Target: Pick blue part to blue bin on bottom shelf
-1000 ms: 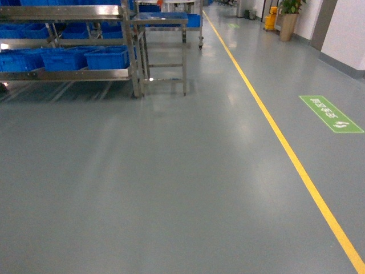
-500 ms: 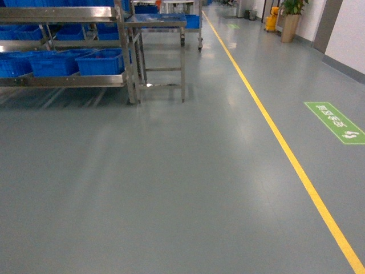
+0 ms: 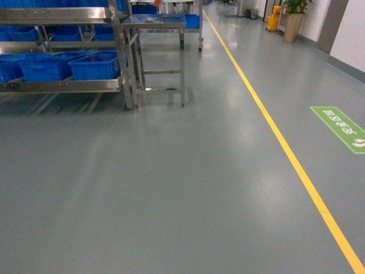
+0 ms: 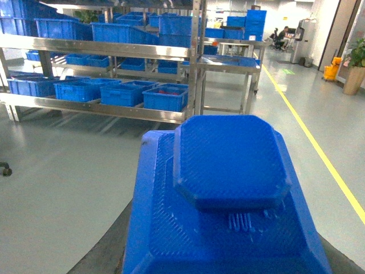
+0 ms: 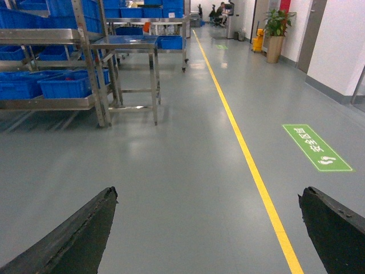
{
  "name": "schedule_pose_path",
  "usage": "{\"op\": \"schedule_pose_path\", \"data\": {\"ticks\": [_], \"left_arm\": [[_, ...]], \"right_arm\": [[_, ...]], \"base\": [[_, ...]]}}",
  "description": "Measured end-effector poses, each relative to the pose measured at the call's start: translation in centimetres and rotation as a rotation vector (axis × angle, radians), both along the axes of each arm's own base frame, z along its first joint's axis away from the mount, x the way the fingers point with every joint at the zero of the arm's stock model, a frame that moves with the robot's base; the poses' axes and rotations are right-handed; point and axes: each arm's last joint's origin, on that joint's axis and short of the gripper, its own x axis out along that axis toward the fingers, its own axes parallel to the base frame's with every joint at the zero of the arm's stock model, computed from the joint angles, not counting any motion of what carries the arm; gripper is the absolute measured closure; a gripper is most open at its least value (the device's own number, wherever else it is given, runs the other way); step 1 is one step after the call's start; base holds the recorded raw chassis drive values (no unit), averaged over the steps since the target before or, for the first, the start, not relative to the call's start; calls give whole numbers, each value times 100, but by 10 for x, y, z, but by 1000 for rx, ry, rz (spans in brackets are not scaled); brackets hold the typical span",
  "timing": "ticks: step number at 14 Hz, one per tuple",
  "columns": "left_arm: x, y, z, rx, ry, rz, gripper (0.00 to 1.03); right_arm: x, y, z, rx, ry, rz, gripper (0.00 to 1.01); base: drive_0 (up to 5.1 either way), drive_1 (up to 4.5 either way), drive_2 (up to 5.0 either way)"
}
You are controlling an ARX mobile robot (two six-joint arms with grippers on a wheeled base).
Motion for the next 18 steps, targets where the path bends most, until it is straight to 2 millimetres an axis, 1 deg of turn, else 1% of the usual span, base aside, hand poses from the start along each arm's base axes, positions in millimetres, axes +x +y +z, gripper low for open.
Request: {"op": "schedule_pose_path", "data": {"ticks": [18], "left_arm": [[0, 0, 0, 0, 0, 0, 60]], "right_arm": [[0, 0, 0, 0, 0, 0, 3]], "base": [[-5, 407, -417]]}}
